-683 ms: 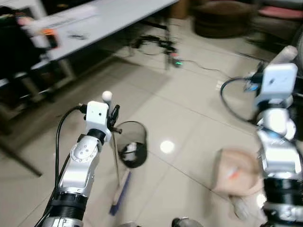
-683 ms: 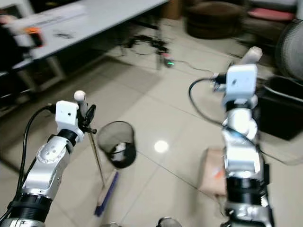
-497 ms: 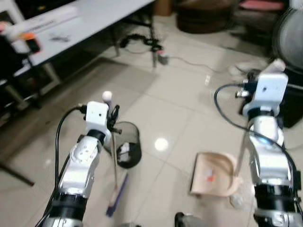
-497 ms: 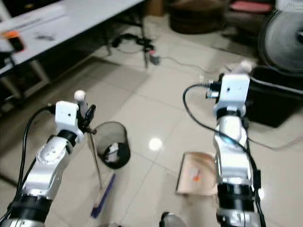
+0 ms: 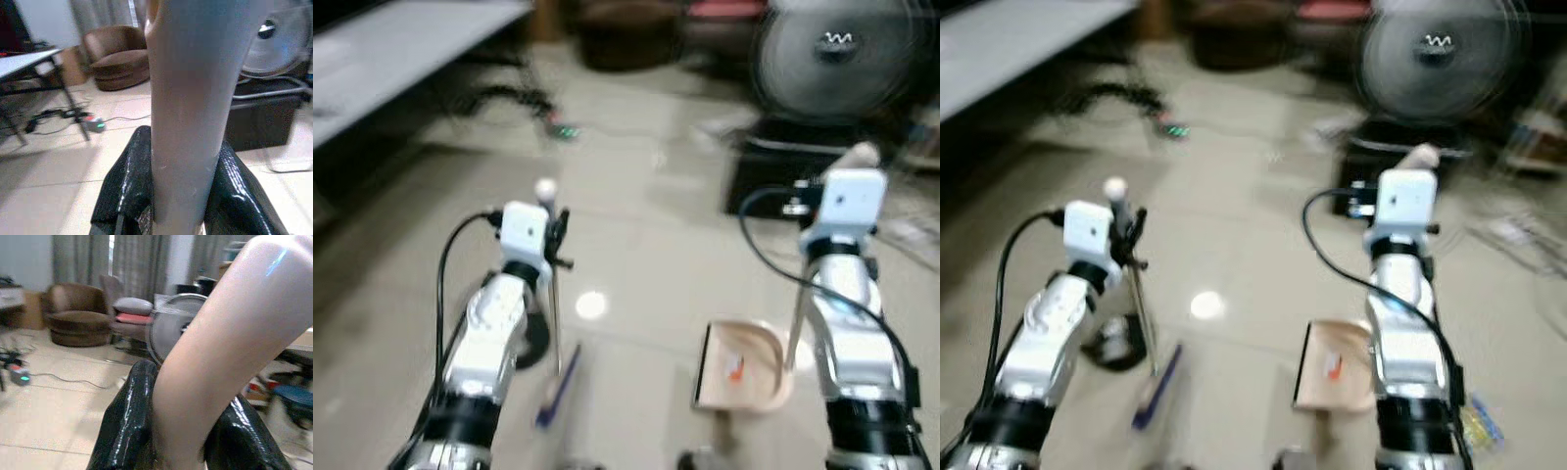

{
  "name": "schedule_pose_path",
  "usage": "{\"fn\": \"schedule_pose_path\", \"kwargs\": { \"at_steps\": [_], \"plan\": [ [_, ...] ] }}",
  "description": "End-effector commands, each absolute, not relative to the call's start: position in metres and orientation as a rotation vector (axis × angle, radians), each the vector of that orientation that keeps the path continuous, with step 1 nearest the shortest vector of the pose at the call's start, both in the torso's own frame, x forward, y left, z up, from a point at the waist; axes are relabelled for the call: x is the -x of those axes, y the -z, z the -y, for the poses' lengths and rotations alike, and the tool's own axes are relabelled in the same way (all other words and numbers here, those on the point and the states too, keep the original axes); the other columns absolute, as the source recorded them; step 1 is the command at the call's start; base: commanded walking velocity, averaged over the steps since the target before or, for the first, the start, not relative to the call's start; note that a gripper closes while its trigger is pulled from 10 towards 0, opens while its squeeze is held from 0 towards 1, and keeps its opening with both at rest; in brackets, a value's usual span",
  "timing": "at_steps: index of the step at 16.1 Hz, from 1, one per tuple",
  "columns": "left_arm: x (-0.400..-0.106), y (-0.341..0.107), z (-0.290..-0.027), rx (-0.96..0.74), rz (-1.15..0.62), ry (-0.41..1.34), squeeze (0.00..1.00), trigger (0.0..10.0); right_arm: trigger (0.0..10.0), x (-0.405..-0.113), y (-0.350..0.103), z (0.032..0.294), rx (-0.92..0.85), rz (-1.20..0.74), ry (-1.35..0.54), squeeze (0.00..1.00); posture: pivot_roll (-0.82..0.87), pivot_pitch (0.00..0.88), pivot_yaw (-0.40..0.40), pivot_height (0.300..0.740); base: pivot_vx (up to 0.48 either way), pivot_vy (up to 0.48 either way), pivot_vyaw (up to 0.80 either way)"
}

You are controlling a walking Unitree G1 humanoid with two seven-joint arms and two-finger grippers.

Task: Sweep floor

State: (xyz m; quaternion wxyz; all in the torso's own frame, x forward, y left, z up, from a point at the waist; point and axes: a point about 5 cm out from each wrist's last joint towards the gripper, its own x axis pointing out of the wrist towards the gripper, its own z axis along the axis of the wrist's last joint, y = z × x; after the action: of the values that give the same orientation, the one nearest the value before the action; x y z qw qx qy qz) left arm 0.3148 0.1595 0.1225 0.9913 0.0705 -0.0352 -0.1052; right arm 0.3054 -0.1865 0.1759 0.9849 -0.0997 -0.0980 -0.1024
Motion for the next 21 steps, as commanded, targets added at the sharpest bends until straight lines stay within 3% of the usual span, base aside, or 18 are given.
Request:
{"fn": "schedule_pose_path", "kwargs": {
  "at_steps": [1, 21],
  "plan": [
    [-0.317, -0.13, -0.161, -0.154, 0.103, 0.2, 0.0, 10.0, 10.0, -0.305, -0.182, 0.186, 0.187, 0.222, 0.209, 0.0, -0.06, 0.061, 0.089, 0.74, 0.0, -0.412, -0.65],
    [-0.325, -0.133, -0.152, -0.153, 0.116, 0.196, 0.0, 10.0, 10.0, -0.296, -0.167, 0.185, 0.152, 0.151, 0.211, 0.0, -0.07, 0.071, 0.108, 0.74, 0.0, -0.414, 0.0]
  ]
}}
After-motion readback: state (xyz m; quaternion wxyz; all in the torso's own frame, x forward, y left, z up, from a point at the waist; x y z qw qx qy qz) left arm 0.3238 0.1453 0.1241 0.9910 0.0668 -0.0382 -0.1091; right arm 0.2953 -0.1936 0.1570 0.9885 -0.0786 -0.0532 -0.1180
